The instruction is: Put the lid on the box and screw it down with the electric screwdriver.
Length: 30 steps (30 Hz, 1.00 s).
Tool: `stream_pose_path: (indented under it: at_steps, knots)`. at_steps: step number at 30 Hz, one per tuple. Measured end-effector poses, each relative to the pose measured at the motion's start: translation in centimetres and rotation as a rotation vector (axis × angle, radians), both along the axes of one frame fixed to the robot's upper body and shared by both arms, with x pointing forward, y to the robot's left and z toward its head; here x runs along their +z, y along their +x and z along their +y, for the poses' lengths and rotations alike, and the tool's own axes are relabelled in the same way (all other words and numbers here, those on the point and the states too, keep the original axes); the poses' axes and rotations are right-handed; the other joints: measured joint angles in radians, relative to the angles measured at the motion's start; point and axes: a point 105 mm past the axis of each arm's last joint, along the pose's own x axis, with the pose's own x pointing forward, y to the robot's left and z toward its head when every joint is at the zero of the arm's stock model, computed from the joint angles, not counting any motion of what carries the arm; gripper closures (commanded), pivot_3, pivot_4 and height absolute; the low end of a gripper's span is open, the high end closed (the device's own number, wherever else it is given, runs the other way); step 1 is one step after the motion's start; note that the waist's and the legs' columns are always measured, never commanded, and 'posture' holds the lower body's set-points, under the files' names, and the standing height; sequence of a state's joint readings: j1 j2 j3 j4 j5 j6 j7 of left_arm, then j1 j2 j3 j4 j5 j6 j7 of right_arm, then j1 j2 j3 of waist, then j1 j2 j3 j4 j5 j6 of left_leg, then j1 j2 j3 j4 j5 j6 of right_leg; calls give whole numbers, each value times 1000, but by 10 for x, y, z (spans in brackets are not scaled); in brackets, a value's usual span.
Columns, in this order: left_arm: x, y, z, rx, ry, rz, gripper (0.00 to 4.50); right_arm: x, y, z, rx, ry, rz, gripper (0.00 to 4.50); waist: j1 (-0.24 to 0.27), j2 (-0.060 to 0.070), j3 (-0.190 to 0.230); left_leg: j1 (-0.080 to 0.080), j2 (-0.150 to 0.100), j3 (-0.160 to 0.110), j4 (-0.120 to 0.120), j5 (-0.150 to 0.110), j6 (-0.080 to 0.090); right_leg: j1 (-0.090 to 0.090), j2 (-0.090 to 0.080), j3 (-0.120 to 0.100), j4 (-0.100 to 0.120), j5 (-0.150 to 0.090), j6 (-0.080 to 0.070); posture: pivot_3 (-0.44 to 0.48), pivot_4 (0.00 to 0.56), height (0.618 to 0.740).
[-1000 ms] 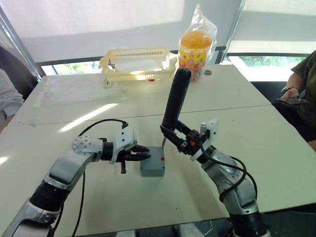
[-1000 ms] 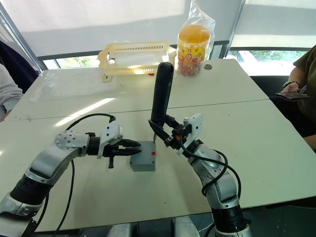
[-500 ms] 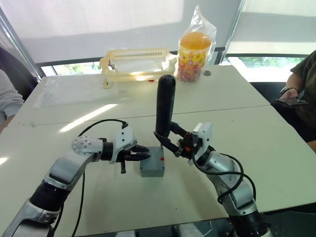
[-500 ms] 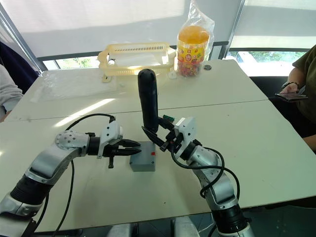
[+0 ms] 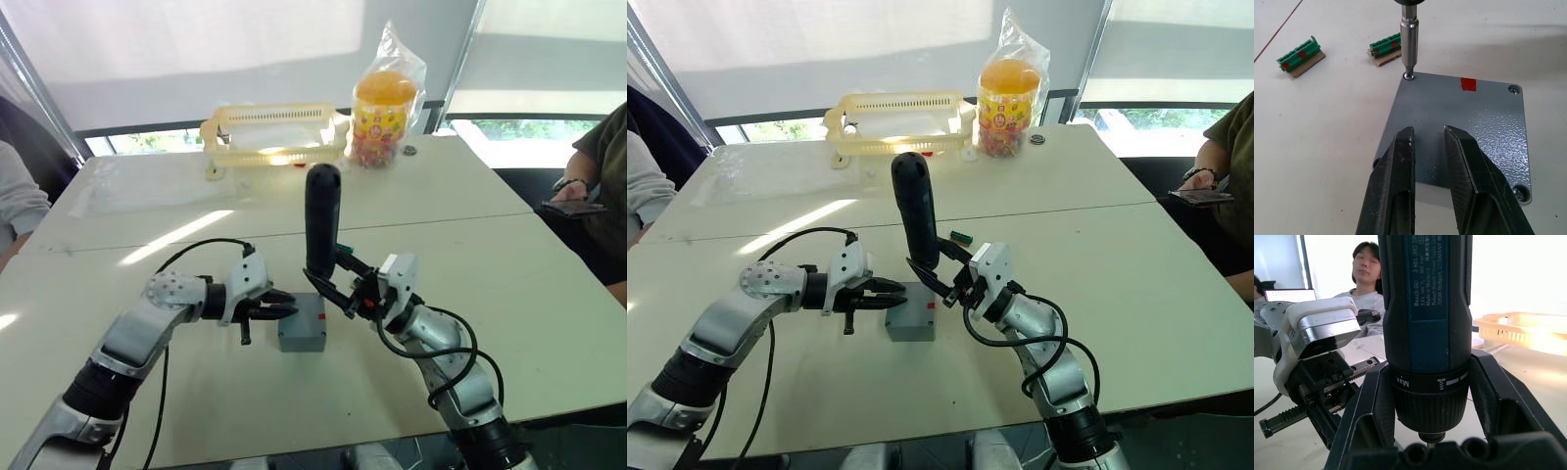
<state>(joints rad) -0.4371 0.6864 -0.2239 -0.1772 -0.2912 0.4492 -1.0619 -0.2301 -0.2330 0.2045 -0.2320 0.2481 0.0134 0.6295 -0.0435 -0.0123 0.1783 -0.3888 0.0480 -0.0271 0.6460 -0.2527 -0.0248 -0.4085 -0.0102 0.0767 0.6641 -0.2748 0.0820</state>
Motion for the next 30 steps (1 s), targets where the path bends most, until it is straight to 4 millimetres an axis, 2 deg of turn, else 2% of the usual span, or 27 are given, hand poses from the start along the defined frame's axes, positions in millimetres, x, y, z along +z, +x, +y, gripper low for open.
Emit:
stream_pose_path:
  at_steps: [9,20,23,26,30]
  knots:
    - [-4,-3,1,-4,17,-7,3565,-7,-1,-7,-14,48,50,2762,0,-1,-11,1,0,0,-1,-1,1,1,0,0,0,-1,0,0,150,740]
    - [-7,-5,1,-5,28,-11,3565,-12,3,-4,-15,11,71,2762,0,-1,-19,5,0,0,-2,-1,1,4,0,0,-1,-3,-1,0,150,740]
    - [-7,-5,1,-6,32,-10,3565,-13,3,-4,-18,9,80,2762,0,-2,-20,8,0,0,-3,-1,1,6,0,0,-1,-3,-2,0,150,740]
    - [-9,-6,0,-6,34,-4,3565,-15,4,-4,-21,6,94,2762,0,-3,-21,17,0,1,-8,-1,1,14,-1,1,-3,-10,-4,0,150,740]
    - [-10,-6,0,-8,36,-2,3565,-16,5,-4,-21,4,109,2762,0,-6,-25,19,0,1,-14,-1,1,14,-1,1,-5,-10,-5,0,150,740]
